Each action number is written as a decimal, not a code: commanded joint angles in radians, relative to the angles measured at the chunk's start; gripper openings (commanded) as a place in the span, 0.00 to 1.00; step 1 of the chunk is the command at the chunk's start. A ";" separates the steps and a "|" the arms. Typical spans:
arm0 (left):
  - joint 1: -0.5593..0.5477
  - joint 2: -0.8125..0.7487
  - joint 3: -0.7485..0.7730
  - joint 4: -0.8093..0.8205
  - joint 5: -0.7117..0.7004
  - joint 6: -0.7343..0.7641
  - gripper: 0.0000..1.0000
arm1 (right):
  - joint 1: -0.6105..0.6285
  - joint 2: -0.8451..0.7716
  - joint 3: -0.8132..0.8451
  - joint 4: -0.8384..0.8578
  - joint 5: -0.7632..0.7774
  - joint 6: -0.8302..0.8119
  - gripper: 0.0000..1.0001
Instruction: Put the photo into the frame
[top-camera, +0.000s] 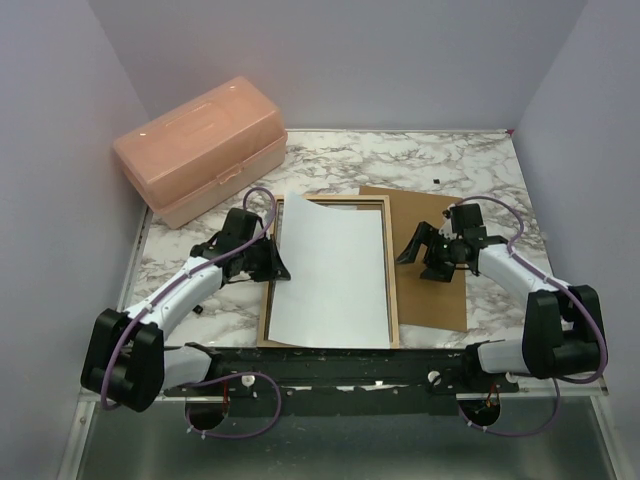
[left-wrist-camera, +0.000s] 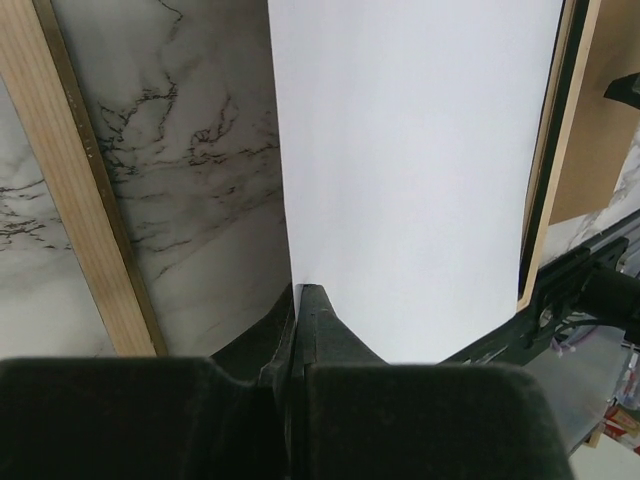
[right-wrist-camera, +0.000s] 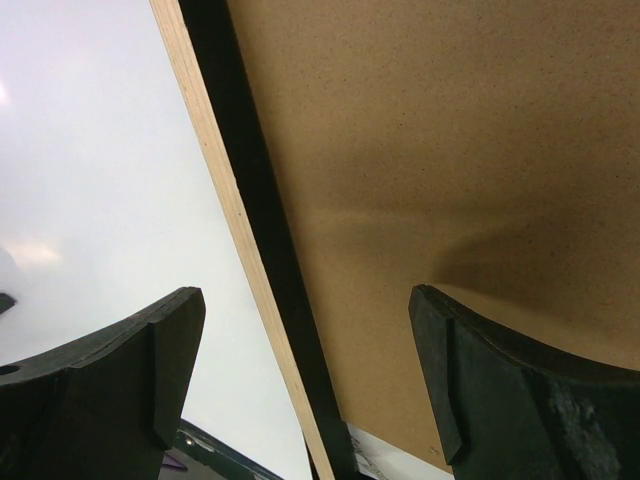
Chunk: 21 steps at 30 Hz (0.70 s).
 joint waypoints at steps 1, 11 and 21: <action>0.008 0.018 0.021 0.015 -0.046 0.040 0.00 | -0.005 0.017 -0.021 0.042 -0.045 0.022 0.91; 0.007 0.071 0.039 0.060 -0.038 0.018 0.00 | -0.005 0.031 -0.024 0.049 -0.060 0.026 0.91; 0.007 0.097 0.013 0.148 -0.041 -0.040 0.00 | -0.006 0.034 -0.028 0.058 -0.075 0.027 0.91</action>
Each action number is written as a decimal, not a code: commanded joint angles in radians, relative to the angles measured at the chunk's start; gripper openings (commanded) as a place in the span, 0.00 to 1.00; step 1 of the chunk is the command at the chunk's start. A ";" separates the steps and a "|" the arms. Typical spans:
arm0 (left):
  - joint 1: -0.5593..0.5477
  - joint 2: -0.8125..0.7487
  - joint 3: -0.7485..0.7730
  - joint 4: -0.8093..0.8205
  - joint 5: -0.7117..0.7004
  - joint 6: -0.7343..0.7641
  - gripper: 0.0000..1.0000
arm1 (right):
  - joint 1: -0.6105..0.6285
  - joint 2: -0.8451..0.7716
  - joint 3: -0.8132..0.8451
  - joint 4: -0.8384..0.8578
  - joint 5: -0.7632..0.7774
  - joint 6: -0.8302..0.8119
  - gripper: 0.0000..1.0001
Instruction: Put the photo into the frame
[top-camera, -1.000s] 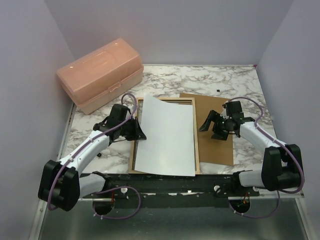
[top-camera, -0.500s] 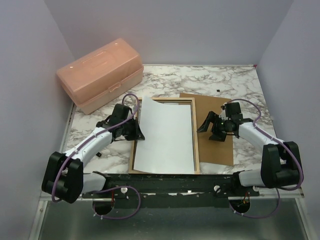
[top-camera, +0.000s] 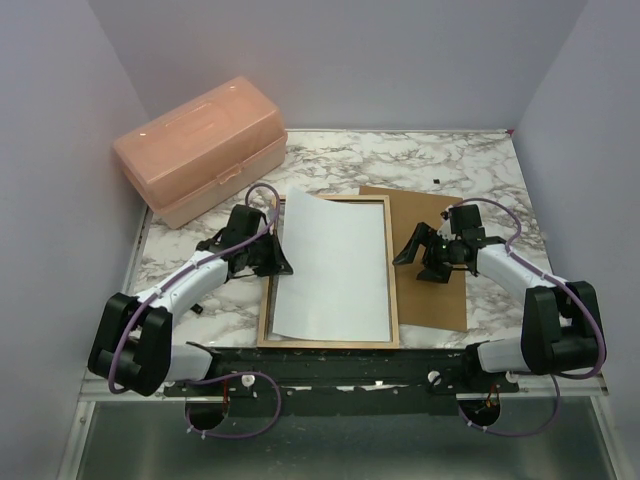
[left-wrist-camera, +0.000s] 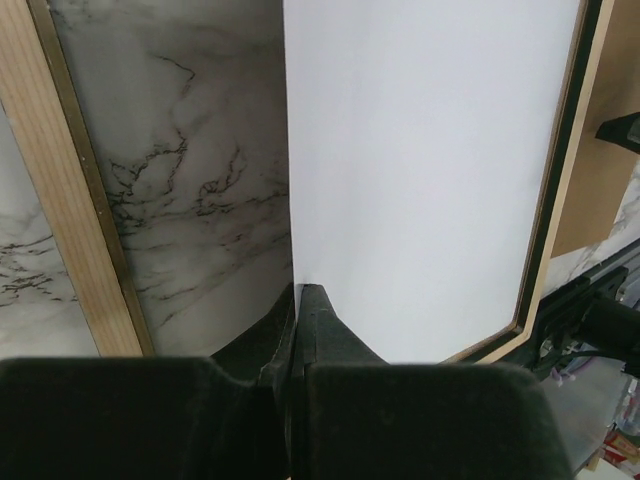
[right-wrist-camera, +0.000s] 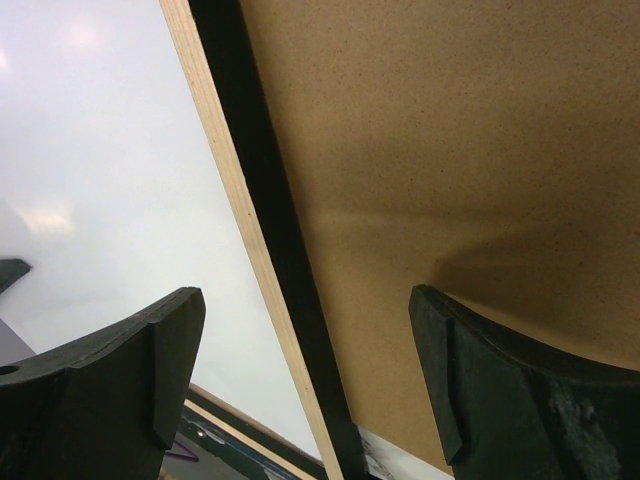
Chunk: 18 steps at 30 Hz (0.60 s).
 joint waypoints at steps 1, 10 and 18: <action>0.007 0.020 -0.001 0.075 -0.019 -0.030 0.00 | -0.005 0.012 -0.015 0.027 -0.033 0.004 0.91; 0.006 0.083 0.000 0.102 -0.010 -0.027 0.00 | -0.006 0.021 -0.019 0.039 -0.048 0.008 0.91; -0.018 0.042 0.038 -0.013 -0.130 0.024 0.64 | -0.005 0.024 -0.001 0.002 -0.031 -0.030 0.91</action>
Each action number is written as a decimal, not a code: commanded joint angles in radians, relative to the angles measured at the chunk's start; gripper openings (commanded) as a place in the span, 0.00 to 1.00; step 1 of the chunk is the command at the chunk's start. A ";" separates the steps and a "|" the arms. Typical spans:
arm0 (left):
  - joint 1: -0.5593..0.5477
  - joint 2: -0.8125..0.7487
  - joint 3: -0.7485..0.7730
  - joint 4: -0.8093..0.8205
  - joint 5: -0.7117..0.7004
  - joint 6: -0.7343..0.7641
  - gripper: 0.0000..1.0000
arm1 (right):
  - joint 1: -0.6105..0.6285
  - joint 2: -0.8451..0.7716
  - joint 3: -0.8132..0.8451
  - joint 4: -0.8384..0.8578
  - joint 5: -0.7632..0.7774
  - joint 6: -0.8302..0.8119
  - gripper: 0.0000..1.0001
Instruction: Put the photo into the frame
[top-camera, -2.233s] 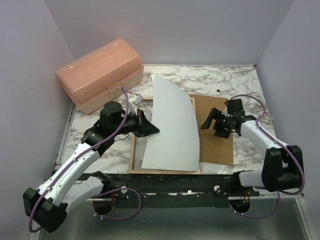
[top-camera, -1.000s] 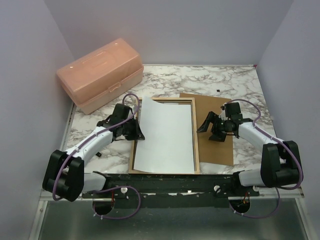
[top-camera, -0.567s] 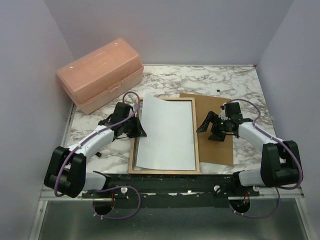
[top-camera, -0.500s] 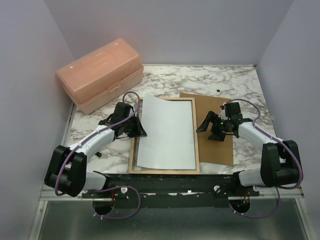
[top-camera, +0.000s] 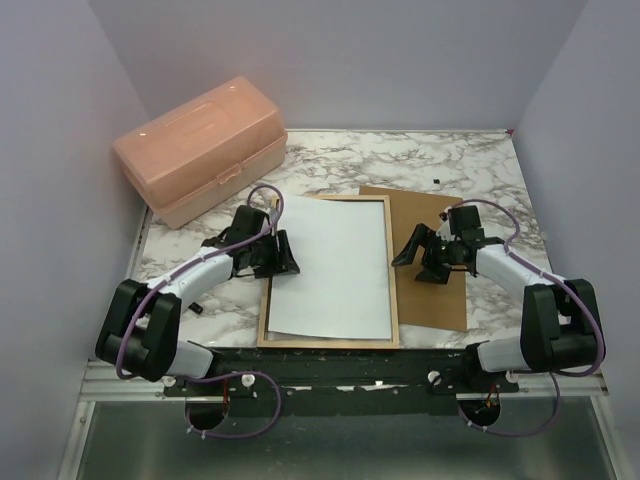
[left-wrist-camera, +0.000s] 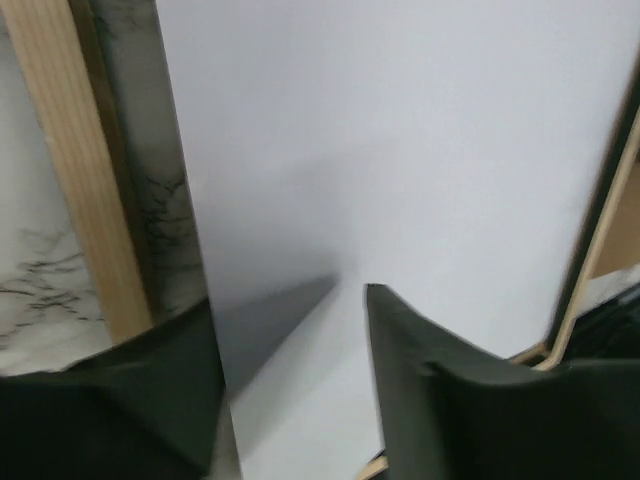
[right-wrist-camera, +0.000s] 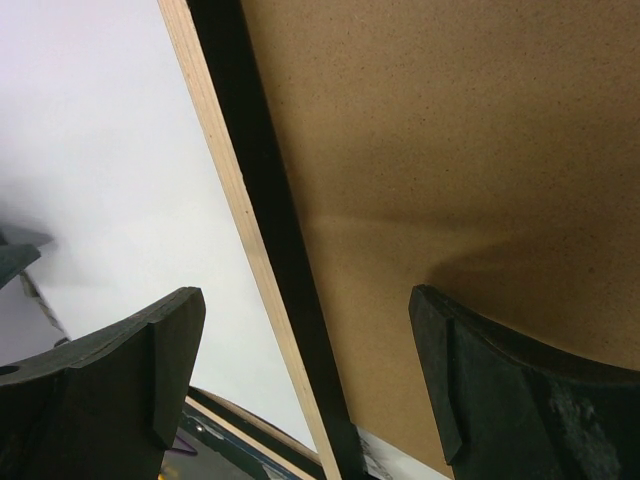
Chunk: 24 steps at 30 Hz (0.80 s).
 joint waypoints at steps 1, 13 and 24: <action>-0.023 -0.050 0.044 -0.089 -0.134 0.045 0.73 | -0.005 0.011 0.010 -0.019 -0.009 -0.030 0.91; -0.211 -0.244 0.185 -0.367 -0.609 0.082 0.98 | 0.004 0.015 0.030 -0.053 -0.023 -0.049 0.91; -0.245 -0.526 0.070 -0.173 -0.373 0.079 0.99 | 0.176 0.052 0.032 0.030 -0.011 0.062 0.91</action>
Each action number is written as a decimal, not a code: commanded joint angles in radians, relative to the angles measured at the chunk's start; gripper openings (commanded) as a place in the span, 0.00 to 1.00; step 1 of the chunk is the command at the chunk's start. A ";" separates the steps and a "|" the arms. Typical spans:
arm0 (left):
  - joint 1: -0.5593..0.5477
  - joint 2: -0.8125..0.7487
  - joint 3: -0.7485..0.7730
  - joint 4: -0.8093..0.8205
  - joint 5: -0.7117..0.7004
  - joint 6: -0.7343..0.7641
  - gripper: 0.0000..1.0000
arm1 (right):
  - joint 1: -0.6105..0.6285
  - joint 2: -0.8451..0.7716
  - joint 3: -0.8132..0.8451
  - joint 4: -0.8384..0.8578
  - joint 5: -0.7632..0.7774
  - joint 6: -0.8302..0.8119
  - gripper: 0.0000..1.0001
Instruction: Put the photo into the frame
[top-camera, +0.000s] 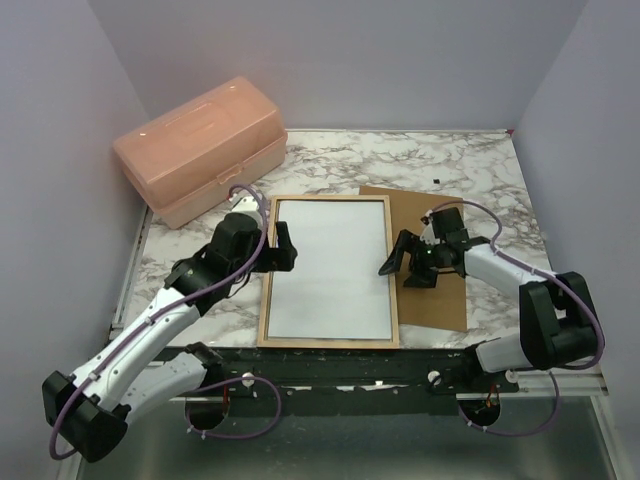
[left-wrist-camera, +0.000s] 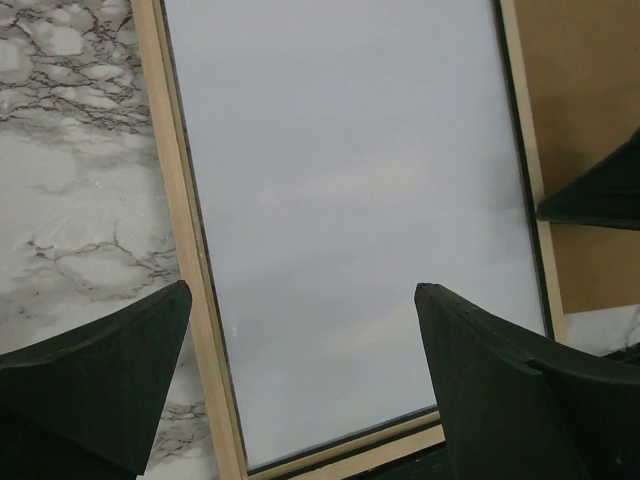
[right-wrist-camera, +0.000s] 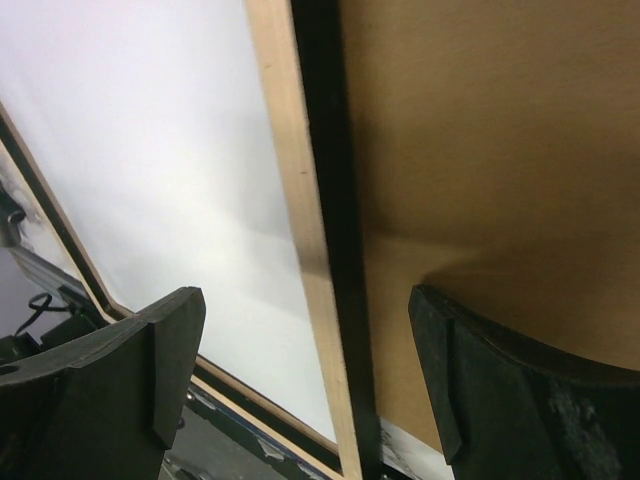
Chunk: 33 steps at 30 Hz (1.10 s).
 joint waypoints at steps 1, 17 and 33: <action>-0.002 -0.095 -0.064 0.109 0.139 0.003 0.98 | 0.088 0.037 0.033 0.052 -0.006 0.075 0.91; -0.006 -0.164 -0.169 0.333 0.430 -0.131 0.99 | 0.410 0.268 0.228 0.223 0.021 0.260 0.91; -0.084 -0.033 -0.140 0.933 0.618 -0.403 0.99 | 0.610 0.239 0.269 0.361 0.196 0.416 1.00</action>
